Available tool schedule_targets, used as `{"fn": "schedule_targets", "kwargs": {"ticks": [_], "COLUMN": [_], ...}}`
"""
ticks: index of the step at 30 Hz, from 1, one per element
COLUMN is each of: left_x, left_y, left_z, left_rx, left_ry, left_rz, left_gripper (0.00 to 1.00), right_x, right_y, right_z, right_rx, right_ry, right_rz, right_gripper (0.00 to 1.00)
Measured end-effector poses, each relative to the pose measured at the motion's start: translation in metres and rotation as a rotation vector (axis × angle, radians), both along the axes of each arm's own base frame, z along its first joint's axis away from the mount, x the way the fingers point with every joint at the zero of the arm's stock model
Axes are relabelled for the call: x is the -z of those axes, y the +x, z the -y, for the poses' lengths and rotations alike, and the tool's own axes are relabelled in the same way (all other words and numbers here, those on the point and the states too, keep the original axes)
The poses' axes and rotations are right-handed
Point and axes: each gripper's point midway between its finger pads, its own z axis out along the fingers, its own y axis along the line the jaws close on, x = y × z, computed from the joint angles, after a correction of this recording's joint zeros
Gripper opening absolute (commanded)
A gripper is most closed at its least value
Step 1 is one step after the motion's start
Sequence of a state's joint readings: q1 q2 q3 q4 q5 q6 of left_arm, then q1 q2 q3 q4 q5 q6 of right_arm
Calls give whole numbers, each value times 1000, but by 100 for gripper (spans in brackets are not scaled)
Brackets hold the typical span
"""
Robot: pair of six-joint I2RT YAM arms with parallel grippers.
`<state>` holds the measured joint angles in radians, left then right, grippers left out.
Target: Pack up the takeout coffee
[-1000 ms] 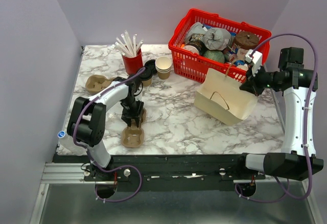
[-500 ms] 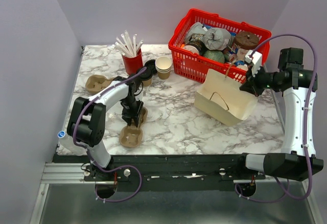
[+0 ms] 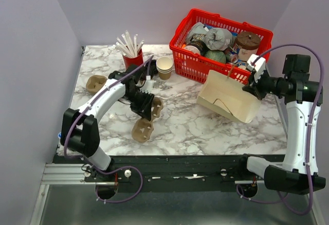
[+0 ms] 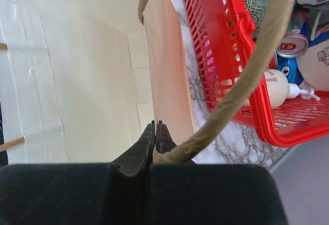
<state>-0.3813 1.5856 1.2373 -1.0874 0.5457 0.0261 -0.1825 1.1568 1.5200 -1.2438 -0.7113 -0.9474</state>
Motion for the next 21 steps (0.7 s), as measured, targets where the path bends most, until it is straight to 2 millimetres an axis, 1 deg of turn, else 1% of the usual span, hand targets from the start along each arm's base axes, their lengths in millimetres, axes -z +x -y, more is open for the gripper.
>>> {"fn": "schedule_targets", "kwargs": {"ticks": [2, 5, 7, 9, 10, 11, 14, 16, 18, 21], "left_x": [-19, -59, -99, -148, -166, -191, -243, -265, -283, -294], "left_y": [13, 35, 53, 72, 77, 82, 88, 88, 85, 70], "left_z": [8, 22, 33, 46, 51, 57, 73, 83, 99, 121], "left_rx": [48, 133, 192, 249, 266, 290, 338, 363, 382, 422], "left_ry": [-58, -153, -230, -316, -349, -393, -500, -562, -639, -740], "left_rz": [85, 259, 414, 593, 653, 731, 894, 968, 1040, 1107], "left_gripper": [0, 0, 0, 0, 0, 0, 0, 0, 0, 0], "right_x": [0, 4, 7, 9, 10, 10, 11, 11, 12, 12], "right_y": [0, -3, -6, -8, -8, -9, -10, -11, -11, -10], "right_z": [-2, -8, -12, -16, -17, -18, -20, -22, -24, -26], "right_rx": [-11, -36, -54, -69, -73, -77, -83, -80, -76, -61], "right_ry": [-4, -11, -16, -19, -20, -20, -19, -12, -2, 18], "right_rz": [15, 18, 14, 11, 10, 10, 12, 14, 12, 4], "right_gripper": [1, 0, 0, 0, 0, 1, 1, 1, 0, 0]}}
